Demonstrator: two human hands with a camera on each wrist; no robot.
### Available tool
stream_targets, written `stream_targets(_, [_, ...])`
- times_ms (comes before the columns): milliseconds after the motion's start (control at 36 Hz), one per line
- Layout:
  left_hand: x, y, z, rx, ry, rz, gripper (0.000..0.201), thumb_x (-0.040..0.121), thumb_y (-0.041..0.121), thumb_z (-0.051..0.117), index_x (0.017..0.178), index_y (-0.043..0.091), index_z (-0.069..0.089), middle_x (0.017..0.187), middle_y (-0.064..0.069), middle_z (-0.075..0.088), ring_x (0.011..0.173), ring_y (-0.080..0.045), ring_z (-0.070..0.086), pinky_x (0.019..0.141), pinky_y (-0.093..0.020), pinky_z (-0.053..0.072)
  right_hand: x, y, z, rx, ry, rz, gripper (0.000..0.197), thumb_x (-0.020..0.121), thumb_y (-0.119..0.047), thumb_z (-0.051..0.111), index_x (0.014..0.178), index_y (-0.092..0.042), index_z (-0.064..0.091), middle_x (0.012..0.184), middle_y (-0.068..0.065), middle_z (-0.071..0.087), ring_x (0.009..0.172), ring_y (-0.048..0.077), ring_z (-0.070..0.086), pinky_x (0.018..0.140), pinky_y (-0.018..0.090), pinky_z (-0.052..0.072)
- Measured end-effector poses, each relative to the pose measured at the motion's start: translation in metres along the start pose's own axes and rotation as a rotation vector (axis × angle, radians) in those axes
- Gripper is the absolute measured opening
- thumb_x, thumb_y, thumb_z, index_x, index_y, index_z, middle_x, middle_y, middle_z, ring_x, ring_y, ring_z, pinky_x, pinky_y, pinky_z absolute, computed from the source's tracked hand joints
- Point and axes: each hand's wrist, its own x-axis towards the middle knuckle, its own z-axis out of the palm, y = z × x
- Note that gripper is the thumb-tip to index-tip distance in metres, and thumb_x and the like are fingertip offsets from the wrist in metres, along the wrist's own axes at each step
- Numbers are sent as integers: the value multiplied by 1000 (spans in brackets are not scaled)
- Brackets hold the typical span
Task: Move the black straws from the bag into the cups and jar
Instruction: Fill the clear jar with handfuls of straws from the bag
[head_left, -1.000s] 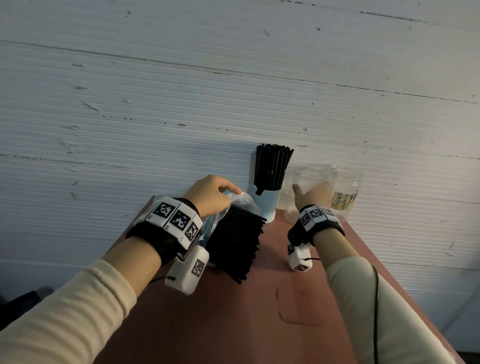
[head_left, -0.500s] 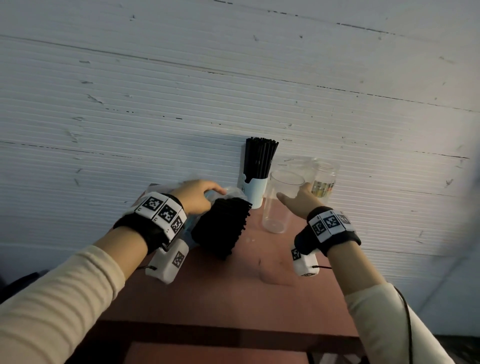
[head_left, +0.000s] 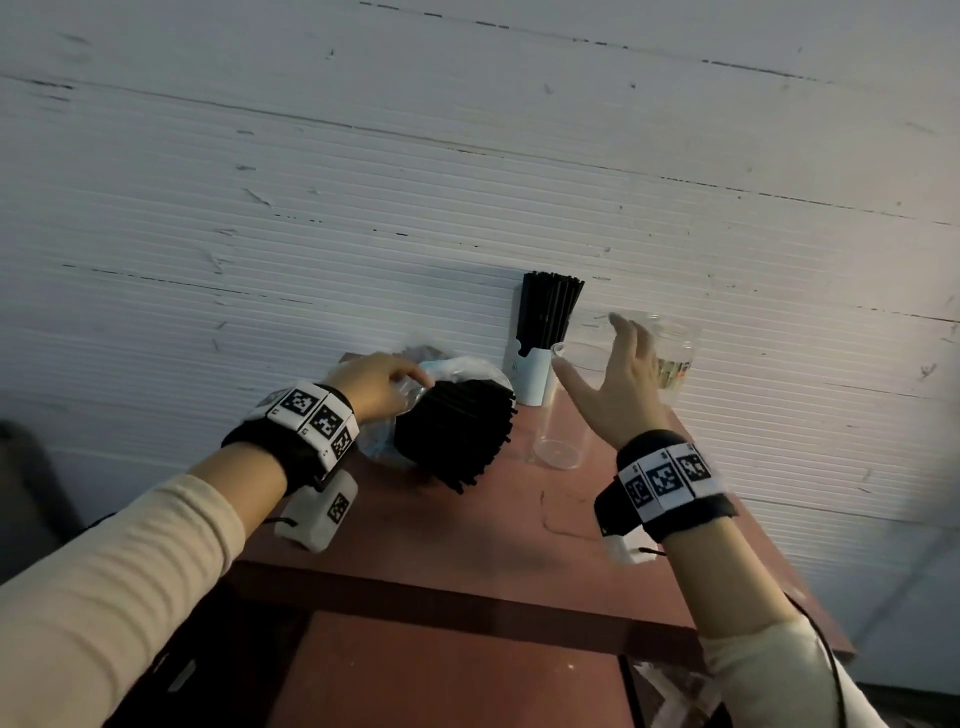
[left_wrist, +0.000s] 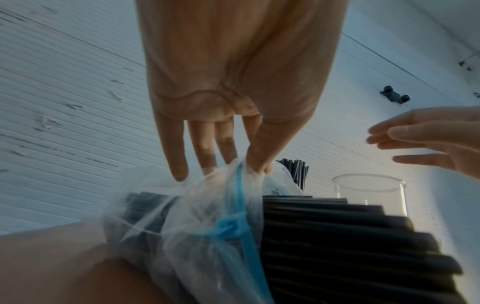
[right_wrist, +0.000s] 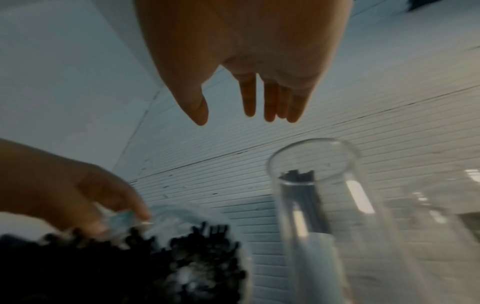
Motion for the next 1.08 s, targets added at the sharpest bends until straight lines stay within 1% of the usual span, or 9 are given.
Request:
stream_targets(83, [1,-4,-4,-23,22,-11,39,84,12,61,109,42,66,130,6,60,115,-16,57,95,-31,46,-2,-23,13,12,10,-190,49,90,-33,60,130,-9,48,134,7,44,127,23,37,105,28,30])
stream_targets(167, [3,-6,-5,-52,16,3,40,85,11,61,113,40,66,131,4,61,117,-16,57,98,-29,43,-2,-47,35,-34,-191,-296,30,93,-31,56,111,-9,64,116,7,62,114,22,51,98,30,39])
stream_targets(250, [5,-6,-4,-112,73,36,35,86,13,62,115,30,69,127,0,64,118,-18,57,93,-24,41,-1,-73,58,-112,-410,-352,31,96,-34,49,94,-11,70,97,8,68,95,24,61,82,32,46])
stream_targets(333, [7,-6,-6,-162,119,95,25,91,20,59,113,26,72,121,-1,68,115,-17,61,85,-19,39,0,-96,72,-244,-587,-396,35,103,-30,37,111,-12,67,114,12,66,108,29,58,85,32,39])
stream_targets(417, [12,-8,-12,-162,150,82,39,90,6,53,114,30,71,124,0,67,117,-16,60,85,-15,39,5,-106,90,-324,-655,-369,37,104,-25,33,134,-15,54,139,8,52,127,24,46,102,28,29])
stream_targets(500, [13,-10,-14,-134,148,72,47,88,0,49,116,31,70,129,1,64,121,-16,57,86,-14,38,12,-105,109,-390,-719,-305,39,101,-29,40,136,-18,50,139,7,52,128,24,47,107,34,33])
stream_targets(694, [14,-12,-12,-139,135,70,56,84,-8,47,120,29,68,133,1,61,128,-16,52,95,-16,37,16,-100,107,-435,-759,-332,42,99,-21,45,140,-24,47,145,5,45,134,26,41,112,38,30])
stream_targets(1000, [18,-7,-12,-173,168,74,49,84,-6,57,122,24,66,132,-3,61,126,-18,53,96,-21,40,14,-99,91,-308,-597,-316,36,92,-15,52,124,-27,62,123,10,50,115,28,50,93,32,40])
stream_targets(1083, [19,-6,-11,-170,151,77,49,84,-7,57,122,23,67,132,-3,61,126,-19,52,96,-20,38,12,-101,89,-336,-607,-336,37,93,-14,51,127,-23,60,125,11,54,117,28,50,95,34,40])
